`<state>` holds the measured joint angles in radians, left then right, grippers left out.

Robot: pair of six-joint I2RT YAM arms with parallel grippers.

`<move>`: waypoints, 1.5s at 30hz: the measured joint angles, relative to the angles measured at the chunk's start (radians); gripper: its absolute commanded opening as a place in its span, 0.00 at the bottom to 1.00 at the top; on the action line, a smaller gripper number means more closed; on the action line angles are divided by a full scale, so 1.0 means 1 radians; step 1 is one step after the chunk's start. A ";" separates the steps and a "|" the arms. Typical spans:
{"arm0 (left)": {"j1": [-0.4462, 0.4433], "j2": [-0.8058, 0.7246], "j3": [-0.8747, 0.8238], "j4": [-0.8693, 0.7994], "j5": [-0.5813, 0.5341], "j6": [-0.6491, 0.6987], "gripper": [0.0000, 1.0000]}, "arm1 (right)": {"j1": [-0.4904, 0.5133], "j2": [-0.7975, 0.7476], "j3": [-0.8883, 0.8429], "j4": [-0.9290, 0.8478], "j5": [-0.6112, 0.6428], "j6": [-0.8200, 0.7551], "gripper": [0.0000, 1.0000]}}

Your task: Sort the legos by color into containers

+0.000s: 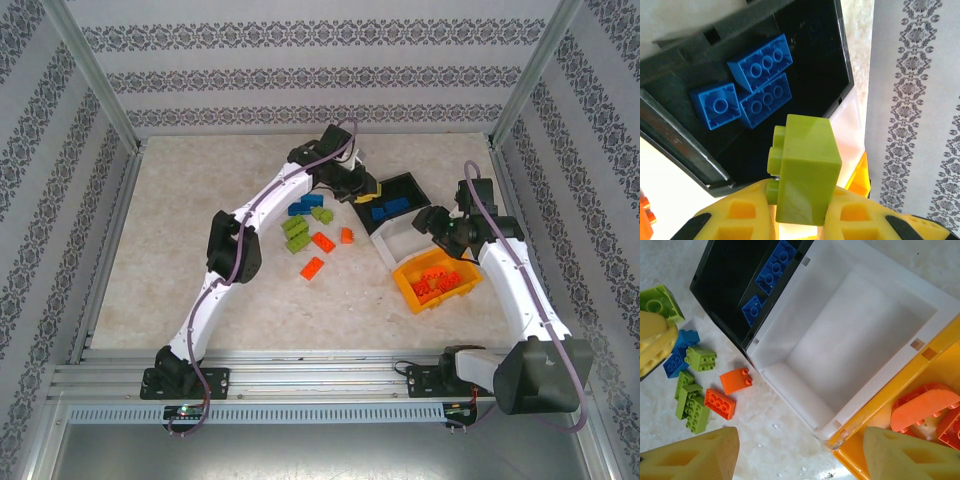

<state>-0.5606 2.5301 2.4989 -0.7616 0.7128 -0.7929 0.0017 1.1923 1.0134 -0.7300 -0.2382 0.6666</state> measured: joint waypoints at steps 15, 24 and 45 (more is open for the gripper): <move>-0.077 0.104 0.008 0.016 0.016 0.008 0.19 | 0.000 0.043 0.037 -0.021 -0.025 -0.019 0.67; -0.137 0.031 -0.106 0.002 0.007 0.080 0.19 | 0.000 0.034 0.017 -0.005 -0.051 -0.015 0.67; -0.179 -0.167 -0.122 -0.079 -0.006 0.202 0.19 | -0.020 -0.165 0.008 -0.223 0.188 -0.010 0.68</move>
<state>-0.7395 2.3631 2.3764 -0.8406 0.7067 -0.5907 -0.0181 1.0271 1.0210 -0.9527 -0.0498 0.6563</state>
